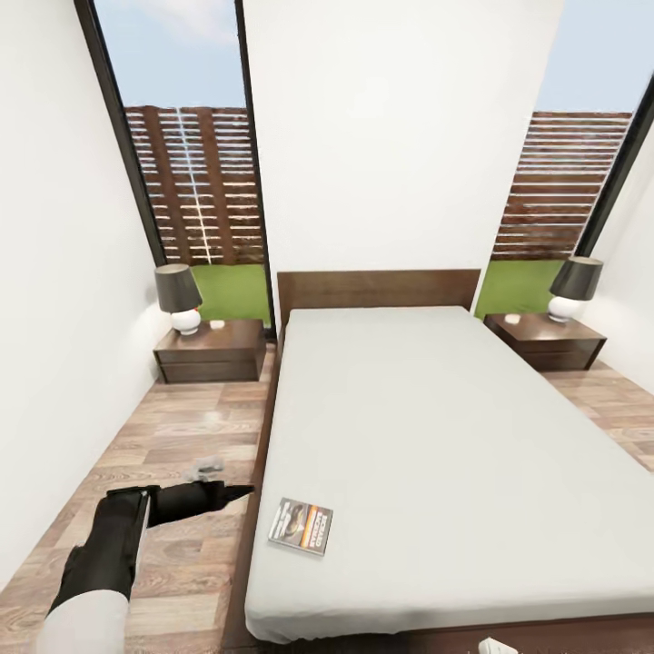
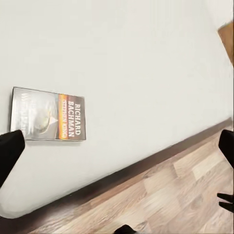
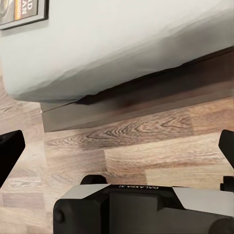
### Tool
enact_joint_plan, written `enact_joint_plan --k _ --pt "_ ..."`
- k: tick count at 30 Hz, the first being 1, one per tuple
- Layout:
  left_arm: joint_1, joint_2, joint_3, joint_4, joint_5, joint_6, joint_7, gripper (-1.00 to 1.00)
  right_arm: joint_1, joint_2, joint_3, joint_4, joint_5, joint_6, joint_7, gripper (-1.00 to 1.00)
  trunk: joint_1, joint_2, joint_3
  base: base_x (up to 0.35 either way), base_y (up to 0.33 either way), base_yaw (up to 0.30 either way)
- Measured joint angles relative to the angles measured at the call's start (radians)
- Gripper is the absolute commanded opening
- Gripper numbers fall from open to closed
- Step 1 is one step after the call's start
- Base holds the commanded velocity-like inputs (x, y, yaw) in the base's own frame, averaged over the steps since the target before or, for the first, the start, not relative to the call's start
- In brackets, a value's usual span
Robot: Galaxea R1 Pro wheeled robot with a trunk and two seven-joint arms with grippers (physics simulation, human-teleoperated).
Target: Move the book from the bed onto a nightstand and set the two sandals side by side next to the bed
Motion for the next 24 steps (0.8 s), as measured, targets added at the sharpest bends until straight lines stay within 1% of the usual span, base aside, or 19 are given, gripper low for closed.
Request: enact_joint_plan --k 2,3,4,5,6,7,8,10,12,13,14,15,16,17,18,19,21,22,24 --pt "-0.038 -0.026 -0.055 -0.033 0.001 0.068 0.010 1.00 0.000 0.000 0.000 0.000 0.000 0.000 0.000 1.00 0.000 0.000 -0.003 0.000 0.000 0.000" --pt "-0.052 -0.031 -0.069 -0.037 0.000 0.084 0.016 1.00 0.000 0.000 0.000 0.000 0.000 0.000 0.000 1.00 0.000 0.000 -0.005 0.000 0.000 0.000" --pt "-0.080 -0.041 -0.093 -0.042 0.001 0.113 0.032 1.00 0.000 0.000 0.000 0.000 0.000 0.000 0.000 1.00 0.000 0.000 -0.006 0.000 0.000 0.000" --pt "-0.096 -0.046 -0.103 -0.043 0.000 0.125 0.042 1.00 0.000 0.000 0.000 0.000 0.000 0.000 0.000 1.00 0.000 0.000 -0.008 0.000 0.000 0.000" --pt "-0.122 -0.056 -0.118 -0.044 0.002 0.147 0.067 1.00 0.000 0.000 0.001 0.000 0.000 0.000 0.000 1.00 0.000 0.000 -0.009 0.000 0.000 0.000" --pt "-0.148 -0.066 -0.129 -0.037 0.002 0.163 0.105 1.00 0.000 0.000 0.001 0.000 0.000 0.000 -0.001 1.00 0.000 0.000 -0.011 0.000 0.000 0.000" --pt "-0.160 -0.071 -0.132 -0.033 0.001 0.168 0.124 1.00 0.000 0.000 0.001 0.000 0.000 0.000 -0.001 1.00 0.000 0.000 -0.013 0.000 0.000 0.000" --pt "-0.197 -0.090 -0.141 0.003 0.002 0.181 0.226 1.00 0.000 0.000 0.002 0.000 0.000 0.000 -0.001 1.00 0.000 0.000 -0.016 0.000 0.000 0.000" --pt "-0.225 -0.100 -0.145 0.070 0.010 0.179 0.358 1.00 0.000 0.000 0.002 0.000 0.000 0.000 -0.001 1.00 0.000 0.000 -0.019 0.000 0.000 0.000" --pt "-0.233 -0.102 -0.146 0.091 0.016 0.175 0.392 1.00 0.000 0.000 0.002 0.000 0.000 0.000 -0.001 1.00 0.000 0.000 -0.020 0.000 0.000 0.000" --pt "-0.246 -0.104 -0.146 0.131 0.033 0.157 0.456 1.00 0.000 0.000 0.002 0.000 0.000 0.000 -0.001 1.00 0.000 0.000 -0.022 0.000 0.000 0.000" --pt "-0.252 -0.104 -0.147 0.154 0.044 0.142 0.488 1.00 0.000 0.000 0.002 0.000 0.000 0.000 -0.001 1.00 0.000 0.000 -0.024 0.000 0.000 0.000" --pt "-0.263 -0.103 -0.147 0.200 0.071 0.103 0.544 1.00 0.000 0.001 0.002 0.000 0.000 0.000 -0.001 1.00 0.000 0.000 -0.025 0.000 0.000 0.000" --pt "-0.267 -0.103 -0.148 0.226 0.086 0.080 0.571 1.00 0.000 0.001 0.002 0.000 0.000 0.000 -0.001 1.00 0.000 0.000 -0.027 0.005 0.000 0.000" --pt "-0.273 -0.101 -0.148 0.274 0.117 0.031 0.617 1.00 0.000 0.001 0.002 0.000 0.000 0.000 -0.001 1.00 0.000 0.000 -0.028 0.043 0.000 0.000" --pt "-0.278 -0.097 -0.148 0.331 0.159 -0.033 0.672 1.00 0.000 0.000 0.002 0.000 0.000 0.000 -0.001 1.00 0.000 0.000 -0.030 0.068 0.000 0.000" --pt "-0.282 -0.092 -0.149 0.374 0.197 -0.080 0.711 1.00 0.000 0.001 0.002 0.000 0.000 0.000 -0.001 1.00 0.000 0.000 -0.033 0.098 0.000 0.000" --pt "-0.282 -0.091 -0.148 0.385 0.207 -0.092 0.720 1.00 0.000 0.001 0.002 0.000 0.001 0.000 -0.001 1.00 0.000 0.000 -0.035 0.112 0.000 0.000" --pt "-0.283 -0.091 -0.147 0.396 0.217 -0.102 0.727 1.00 0.000 0.001 0.002 0.000 0.001 0.000 -0.001 1.00 0.000 0.000 -0.038 0.119 0.000 0.000"
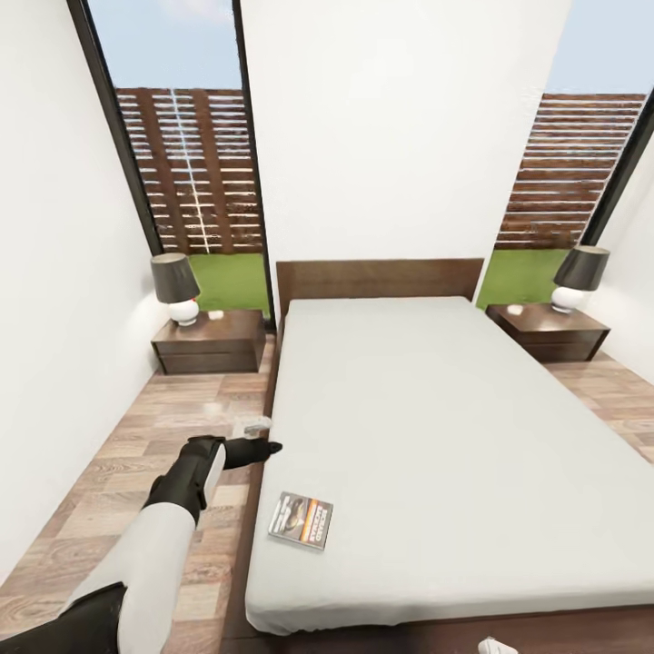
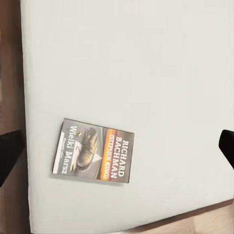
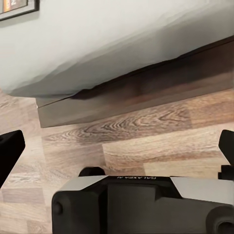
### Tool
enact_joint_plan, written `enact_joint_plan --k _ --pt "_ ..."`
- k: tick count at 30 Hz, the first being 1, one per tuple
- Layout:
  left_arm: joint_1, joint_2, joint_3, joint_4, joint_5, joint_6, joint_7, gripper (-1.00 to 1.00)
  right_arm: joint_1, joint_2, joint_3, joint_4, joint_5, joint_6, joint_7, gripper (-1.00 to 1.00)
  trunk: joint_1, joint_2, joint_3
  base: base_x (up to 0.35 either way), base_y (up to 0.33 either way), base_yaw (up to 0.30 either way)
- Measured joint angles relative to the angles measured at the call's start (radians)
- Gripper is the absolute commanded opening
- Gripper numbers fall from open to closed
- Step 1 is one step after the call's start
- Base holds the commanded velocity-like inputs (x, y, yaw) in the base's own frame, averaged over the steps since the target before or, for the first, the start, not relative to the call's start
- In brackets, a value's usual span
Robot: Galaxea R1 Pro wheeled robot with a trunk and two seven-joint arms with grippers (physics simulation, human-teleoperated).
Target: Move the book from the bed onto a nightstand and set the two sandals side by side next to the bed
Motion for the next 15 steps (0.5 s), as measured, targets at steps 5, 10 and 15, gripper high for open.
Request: enact_joint_plan --k 5,10,15 --pt "-0.002 0.000 0.003 0.011 0.008 -0.007 0.001 1.00 0.000 0.000 -0.001 0.001 0.001 0.000 0.000 1.00 0.000 0.000 -0.008 0.061 0.000 0.000" --pt "-0.002 -0.002 -0.001 0.013 0.009 -0.008 0.000 1.00 0.000 -0.001 -0.003 0.001 0.001 0.000 0.000 1.00 0.000 0.000 -0.016 0.009 0.000 0.000" --pt "-0.001 -0.008 -0.005 0.018 0.007 -0.010 0.002 1.00 0.000 -0.002 -0.005 0.001 0.001 0.000 0.001 1.00 0.000 0.000 -0.023 0.001 0.000 0.000"
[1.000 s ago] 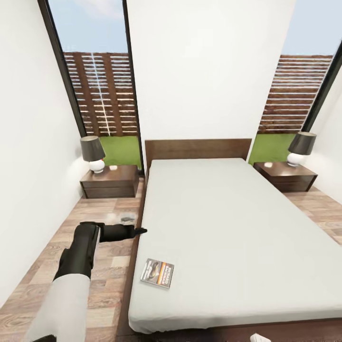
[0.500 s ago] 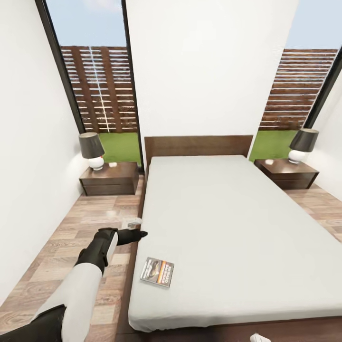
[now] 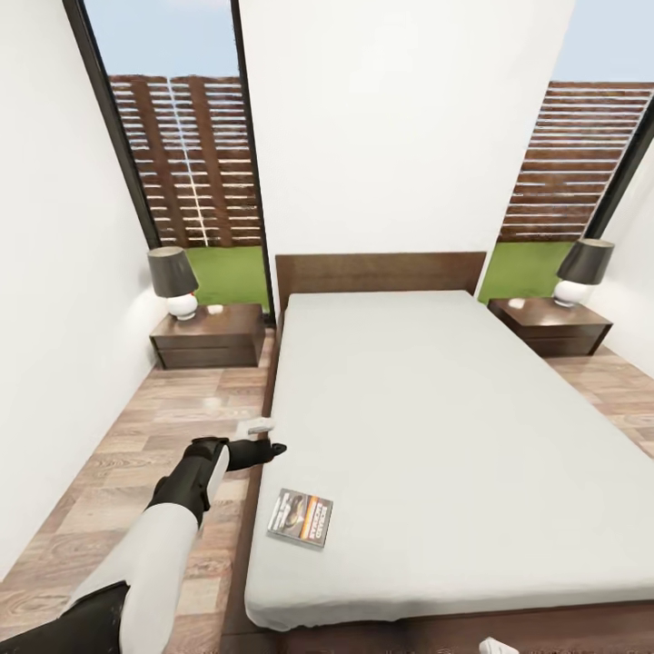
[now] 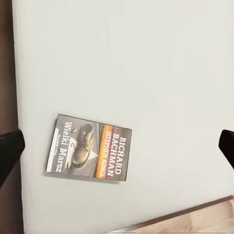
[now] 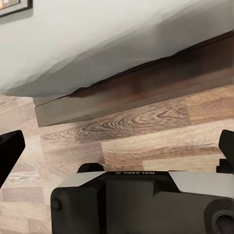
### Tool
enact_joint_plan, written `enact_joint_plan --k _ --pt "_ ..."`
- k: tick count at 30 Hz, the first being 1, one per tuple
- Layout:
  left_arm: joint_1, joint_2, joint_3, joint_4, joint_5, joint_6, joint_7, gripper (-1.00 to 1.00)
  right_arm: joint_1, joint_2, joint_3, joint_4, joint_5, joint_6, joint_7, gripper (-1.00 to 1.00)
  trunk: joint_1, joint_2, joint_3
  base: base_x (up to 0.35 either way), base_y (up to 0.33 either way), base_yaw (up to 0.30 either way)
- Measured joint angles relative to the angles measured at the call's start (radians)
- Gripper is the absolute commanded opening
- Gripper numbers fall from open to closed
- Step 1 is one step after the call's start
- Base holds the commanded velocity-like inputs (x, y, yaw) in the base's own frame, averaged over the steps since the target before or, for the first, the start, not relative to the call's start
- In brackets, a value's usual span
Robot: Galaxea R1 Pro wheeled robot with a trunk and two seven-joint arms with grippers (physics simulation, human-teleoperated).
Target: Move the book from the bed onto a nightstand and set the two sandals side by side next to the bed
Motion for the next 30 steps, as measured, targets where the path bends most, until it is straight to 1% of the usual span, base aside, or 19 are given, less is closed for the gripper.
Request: enact_joint_plan --k 2,6,10,17,30 --pt "0.000 0.003 0.003 0.002 0.003 0.001 -0.009 1.00 0.000 0.000 0.000 0.000 0.000 0.000 0.000 1.00 0.000 0.000 -0.003 0.000 0.000 0.000" --pt "0.001 0.005 0.004 0.004 0.012 0.002 -0.057 1.00 0.000 0.001 0.000 0.000 0.000 0.000 -0.001 1.00 0.000 0.000 -0.009 0.000 0.000 0.000" --pt "0.001 0.005 0.005 0.005 0.013 0.002 -0.071 1.00 0.000 0.000 -0.001 -0.001 0.000 0.000 -0.001 1.00 0.000 0.000 -0.016 0.000 0.000 0.000" --pt "0.002 0.001 0.002 0.005 0.014 0.002 -0.073 1.00 0.000 0.000 -0.001 0.000 0.000 0.000 -0.002 1.00 0.000 0.000 -0.027 0.000 0.000 0.000" --pt "0.002 0.002 0.003 0.005 0.014 0.000 -0.073 1.00 0.000 -0.001 -0.002 0.001 0.000 0.000 -0.003 1.00 0.000 0.000 -0.047 0.000 0.000 0.000"
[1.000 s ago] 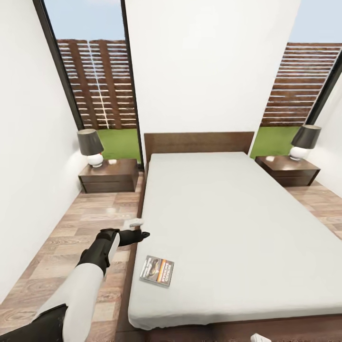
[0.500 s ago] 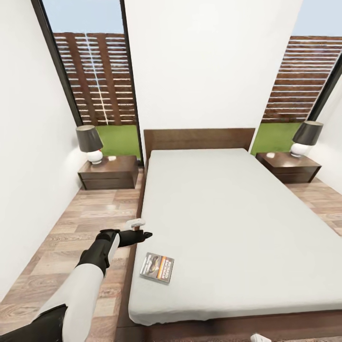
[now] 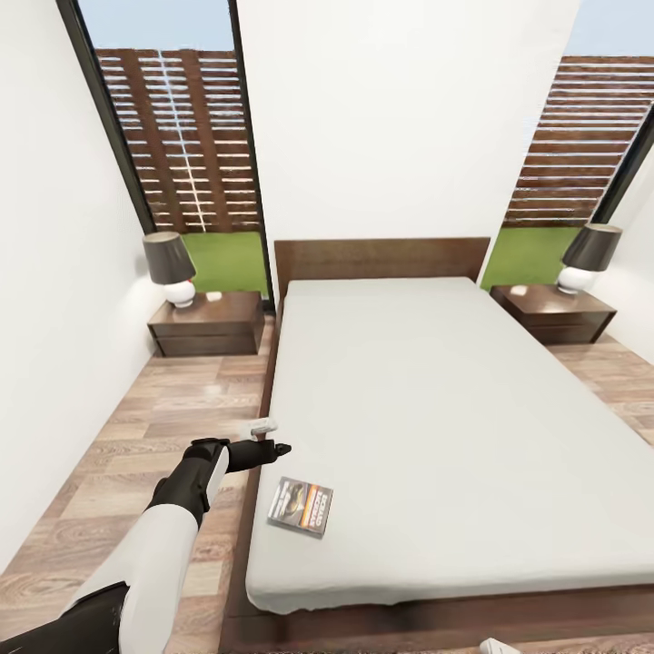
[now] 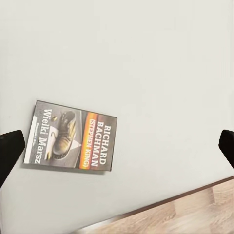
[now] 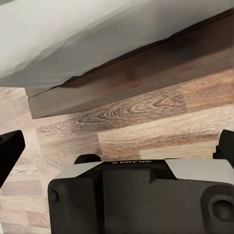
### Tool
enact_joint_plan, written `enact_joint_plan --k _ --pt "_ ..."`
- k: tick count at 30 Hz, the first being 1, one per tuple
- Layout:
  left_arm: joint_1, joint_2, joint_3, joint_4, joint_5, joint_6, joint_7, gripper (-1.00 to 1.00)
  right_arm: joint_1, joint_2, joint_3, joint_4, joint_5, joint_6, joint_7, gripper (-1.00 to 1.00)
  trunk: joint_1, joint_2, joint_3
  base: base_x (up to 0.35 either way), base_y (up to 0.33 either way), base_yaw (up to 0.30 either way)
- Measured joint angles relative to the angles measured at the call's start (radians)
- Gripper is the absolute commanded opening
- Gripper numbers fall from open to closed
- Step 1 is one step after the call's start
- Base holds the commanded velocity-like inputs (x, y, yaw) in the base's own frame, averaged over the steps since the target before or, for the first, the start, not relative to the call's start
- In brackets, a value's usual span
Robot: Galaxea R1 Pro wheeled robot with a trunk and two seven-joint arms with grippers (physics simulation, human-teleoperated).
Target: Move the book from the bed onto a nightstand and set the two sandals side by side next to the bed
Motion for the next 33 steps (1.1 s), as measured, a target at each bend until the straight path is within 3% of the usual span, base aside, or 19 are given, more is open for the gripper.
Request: enact_joint_plan --k 19,24,28,33 --pt "0.000 0.000 -0.002 0.000 0.000 0.000 0.000 1.00 0.000 -0.001 -0.002 0.000 0.001 0.001 -0.002 1.00 0.000 0.000 -0.030 0.000 0.000 0.000" --pt "0.000 0.000 -0.001 0.000 0.000 0.000 0.000 1.00 0.000 -0.019 -0.002 0.000 0.001 0.001 -0.001 1.00 0.000 0.000 -0.038 0.000 0.000 0.000" --pt "0.000 0.000 -0.001 0.000 0.000 0.000 -0.001 1.00 0.000 -0.064 -0.003 -0.001 0.000 0.004 0.006 1.00 0.000 0.000 -0.044 0.000 0.000 0.000" --pt "0.000 0.001 0.000 0.000 0.000 0.001 -0.001 1.00 0.000 -0.204 -0.004 -0.005 0.000 0.015 0.056 1.00 0.000 0.000 -0.052 0.000 0.000 0.000"
